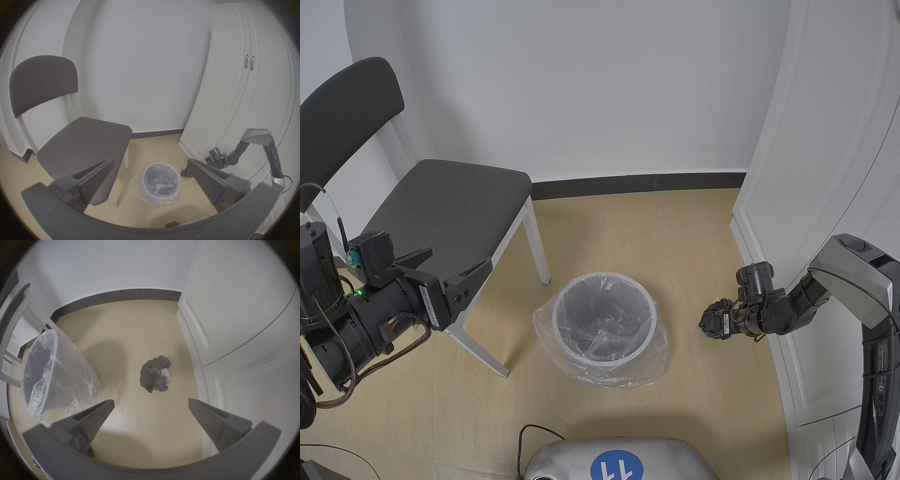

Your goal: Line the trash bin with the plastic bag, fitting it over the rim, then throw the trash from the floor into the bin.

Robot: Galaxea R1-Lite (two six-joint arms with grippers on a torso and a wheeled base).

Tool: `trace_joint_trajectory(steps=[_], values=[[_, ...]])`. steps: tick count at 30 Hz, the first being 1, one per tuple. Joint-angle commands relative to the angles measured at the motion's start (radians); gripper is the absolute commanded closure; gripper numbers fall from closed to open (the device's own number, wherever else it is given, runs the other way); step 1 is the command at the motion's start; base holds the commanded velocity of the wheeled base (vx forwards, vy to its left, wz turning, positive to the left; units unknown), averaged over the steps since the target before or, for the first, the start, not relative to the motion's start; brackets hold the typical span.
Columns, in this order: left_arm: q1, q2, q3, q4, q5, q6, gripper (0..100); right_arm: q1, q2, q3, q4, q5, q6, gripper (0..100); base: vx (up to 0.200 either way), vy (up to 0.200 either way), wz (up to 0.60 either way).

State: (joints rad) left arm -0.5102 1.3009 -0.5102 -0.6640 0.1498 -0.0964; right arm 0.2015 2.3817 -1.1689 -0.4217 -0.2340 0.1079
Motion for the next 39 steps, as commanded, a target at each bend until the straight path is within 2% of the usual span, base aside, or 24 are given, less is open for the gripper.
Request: trace_joint_trajectory(steps=[1, 5, 9, 10, 15, 18, 19, 20, 22, 23, 24, 25, 28, 29, 30, 31, 32, 33, 35, 39], values=[[0.010, 0.021, 0.007, -0.002, 0.002, 0.004, 0, 0.007, -0.047, 0.031, 0.001, 0.050, 0.006, 0, 0.000, 0.000, 0.00], [0.010, 0.028, 0.010, -0.002, 0.001, 0.006, 0, 0.058, -0.133, 0.109, -0.002, 0.139, 0.013, 0, 0.000, 0.000, 0.00], [0.010, 0.041, 0.009, -0.002, 0.001, 0.007, 0, 0.125, -0.133, 0.123, -0.012, 0.144, 0.050, 0, 0.000, 0.000, 0.00], [0.010, 0.048, 0.009, -0.002, 0.001, 0.006, 0, 0.156, -0.127, 0.124, -0.014, 0.144, 0.084, 0, 0.000, 0.000, 0.00], [0.012, 0.048, 0.010, -0.002, 0.001, 0.006, 0, 0.177, -0.088, 0.161, -0.014, 0.148, 0.052, 0, 0.000, 0.000, 0.00], [0.012, 0.048, 0.010, -0.002, 0.001, 0.006, 0, 0.184, -0.035, 0.164, -0.034, 0.137, -0.011, 0, 0.000, 0.000, 0.00], [0.012, 0.049, 0.012, -0.002, 0.002, 0.004, 0, 0.182, -0.002, 0.167, -0.075, 0.137, -0.057, 0, 0.000, 0.000, 0.00], [0.012, 0.049, 0.012, -0.002, 0.002, 0.004, 0, 0.182, -0.002, 0.167, -0.075, 0.137, -0.057, 0, 0.000, 0.000, 0.00], [0.013, 0.061, 0.012, -0.002, 0.002, 0.003, 0, 0.154, 0.056, 0.170, -0.166, 0.150, -0.192, 0, 0.000, 0.000, 0.00], [0.015, 0.064, 0.012, -0.002, 0.002, 0.003, 0, 0.147, 0.063, 0.167, -0.180, 0.151, -0.221, 0, 0.000, 0.000, 0.00], [0.018, 0.074, 0.010, -0.002, 0.002, 0.003, 0, 0.121, 0.080, 0.158, -0.220, 0.159, -0.329, 0, 0.000, 0.000, 0.00], [0.022, 0.080, 0.010, -0.002, 0.002, 0.004, 0, 0.105, 0.082, 0.153, -0.243, 0.171, -0.393, 0, 0.000, 0.000, 0.00], [0.033, 0.097, 0.010, -0.002, 0.002, 0.004, 0, 0.076, 0.090, 0.126, -0.273, 0.280, -0.517, 0, 0.000, 0.000, 0.00], [0.033, 0.097, 0.010, -0.002, 0.002, 0.004, 0, 0.076, 0.090, 0.126, -0.273, 0.280, -0.517, 0, 0.000, 0.000, 0.00], [0.039, 0.112, 0.010, -0.003, 0.002, 0.004, 0, 0.058, 0.097, 0.104, -0.272, 0.372, -0.586, 0, 0.000, 0.000, 0.00], [0.041, 0.113, 0.010, -0.003, 0.002, 0.004, 0, 0.055, 0.100, 0.100, -0.272, 0.387, -0.597, 0, 0.000, 0.000, 0.00], [0.044, 0.124, 0.010, -0.005, 0.002, 0.004, 0, 0.042, 0.108, 0.078, -0.272, 0.460, -0.654, 0, 0.000, 0.000, 0.00], [0.044, 0.129, 0.009, -0.005, 0.002, 0.004, 0, 0.038, 0.113, 0.063, -0.266, 0.496, -0.685, 0, 0.000, 0.000, 0.00], [0.044, 0.132, 0.009, -0.005, 0.002, 0.004, 0, 0.038, 0.129, 0.034, -0.258, 0.544, -0.721, 0, 0.000, 0.000, 0.00], [0.044, 0.130, 0.009, -0.006, 0.001, 0.004, 0, 0.058, 0.154, 0.011, -0.259, 0.558, -0.738, 0, 0.000, 0.000, 0.00]])
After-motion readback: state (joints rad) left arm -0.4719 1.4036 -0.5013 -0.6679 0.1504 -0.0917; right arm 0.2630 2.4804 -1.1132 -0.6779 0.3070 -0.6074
